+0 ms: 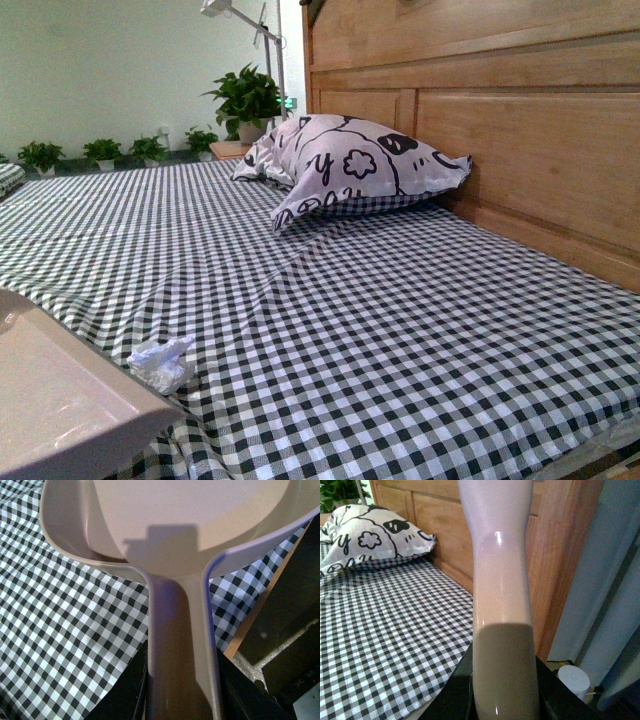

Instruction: Clean up trash

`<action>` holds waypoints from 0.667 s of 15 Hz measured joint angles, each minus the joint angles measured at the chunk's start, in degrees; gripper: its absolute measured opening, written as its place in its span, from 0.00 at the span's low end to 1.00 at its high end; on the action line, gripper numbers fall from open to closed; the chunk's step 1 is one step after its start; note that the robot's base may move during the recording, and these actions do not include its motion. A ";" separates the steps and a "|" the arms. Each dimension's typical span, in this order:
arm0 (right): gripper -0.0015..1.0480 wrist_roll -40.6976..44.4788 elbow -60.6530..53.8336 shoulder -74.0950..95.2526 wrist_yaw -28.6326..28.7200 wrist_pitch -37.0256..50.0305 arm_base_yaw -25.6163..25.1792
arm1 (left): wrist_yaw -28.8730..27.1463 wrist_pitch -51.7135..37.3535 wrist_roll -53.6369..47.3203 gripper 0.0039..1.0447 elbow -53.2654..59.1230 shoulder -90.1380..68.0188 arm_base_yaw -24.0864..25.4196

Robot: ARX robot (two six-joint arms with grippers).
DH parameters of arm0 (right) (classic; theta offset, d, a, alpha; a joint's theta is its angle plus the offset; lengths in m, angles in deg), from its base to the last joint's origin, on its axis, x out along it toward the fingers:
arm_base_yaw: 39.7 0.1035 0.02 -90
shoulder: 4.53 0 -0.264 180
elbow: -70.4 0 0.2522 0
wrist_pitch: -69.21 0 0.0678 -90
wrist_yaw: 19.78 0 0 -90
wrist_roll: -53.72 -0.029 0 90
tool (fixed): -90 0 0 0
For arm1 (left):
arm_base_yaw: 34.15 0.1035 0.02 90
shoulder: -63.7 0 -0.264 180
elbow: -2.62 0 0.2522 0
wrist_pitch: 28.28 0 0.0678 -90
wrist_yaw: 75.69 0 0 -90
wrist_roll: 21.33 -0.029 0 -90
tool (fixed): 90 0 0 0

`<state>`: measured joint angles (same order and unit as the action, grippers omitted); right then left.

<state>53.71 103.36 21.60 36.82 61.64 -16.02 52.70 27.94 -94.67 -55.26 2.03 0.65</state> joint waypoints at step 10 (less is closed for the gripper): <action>0.18 0.00 0.00 0.00 0.00 0.00 0.00 | -2.16 -12.96 -2.45 0.26 3.17 -7.13 -0.66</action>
<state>53.71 103.36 21.60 36.82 61.64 -16.02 50.54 14.98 -97.11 -52.09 -5.10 0.00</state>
